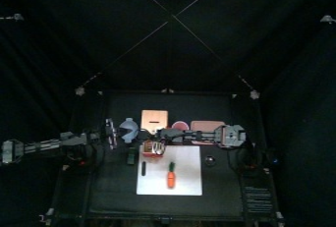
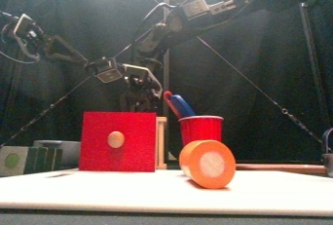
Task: Grab salmon sushi from drawer
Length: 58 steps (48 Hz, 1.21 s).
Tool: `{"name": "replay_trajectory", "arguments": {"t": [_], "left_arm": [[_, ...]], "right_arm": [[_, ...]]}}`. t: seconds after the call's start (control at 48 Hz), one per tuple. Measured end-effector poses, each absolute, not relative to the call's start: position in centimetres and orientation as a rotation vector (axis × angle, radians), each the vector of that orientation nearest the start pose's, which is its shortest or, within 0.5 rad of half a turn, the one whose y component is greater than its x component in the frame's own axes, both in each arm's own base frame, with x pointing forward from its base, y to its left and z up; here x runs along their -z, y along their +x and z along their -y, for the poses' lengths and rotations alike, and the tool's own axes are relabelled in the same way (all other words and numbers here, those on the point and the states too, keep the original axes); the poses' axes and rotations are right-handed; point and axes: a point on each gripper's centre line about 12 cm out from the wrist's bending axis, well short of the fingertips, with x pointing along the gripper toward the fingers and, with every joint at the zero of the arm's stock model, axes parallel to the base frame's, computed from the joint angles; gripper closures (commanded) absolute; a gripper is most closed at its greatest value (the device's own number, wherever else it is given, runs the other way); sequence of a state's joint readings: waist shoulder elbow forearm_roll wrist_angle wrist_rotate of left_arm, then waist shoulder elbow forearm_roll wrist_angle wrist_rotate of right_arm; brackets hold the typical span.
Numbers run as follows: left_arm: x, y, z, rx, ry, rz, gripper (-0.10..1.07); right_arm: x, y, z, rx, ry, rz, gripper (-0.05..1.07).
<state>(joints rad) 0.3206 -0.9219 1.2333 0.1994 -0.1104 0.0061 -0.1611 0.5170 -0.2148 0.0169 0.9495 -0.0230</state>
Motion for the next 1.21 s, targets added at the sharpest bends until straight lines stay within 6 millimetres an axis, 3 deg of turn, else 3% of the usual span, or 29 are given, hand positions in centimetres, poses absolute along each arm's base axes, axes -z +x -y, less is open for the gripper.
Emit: {"name": "replay_trajectory", "arguments": {"t": [0.521,1.208], "left_arm": [[-23.6,18.7,-6.1,-0.281,0.165,-0.242,0.85],[-23.6,18.7,-6.2,-0.286,0.164,-0.244,0.85]], "right_arm": [[-14.0,51.9,8.3,0.120,0.090,-1.279,0.24],[-14.0,51.9,8.4,0.137,0.075,-1.282,0.24]]}}
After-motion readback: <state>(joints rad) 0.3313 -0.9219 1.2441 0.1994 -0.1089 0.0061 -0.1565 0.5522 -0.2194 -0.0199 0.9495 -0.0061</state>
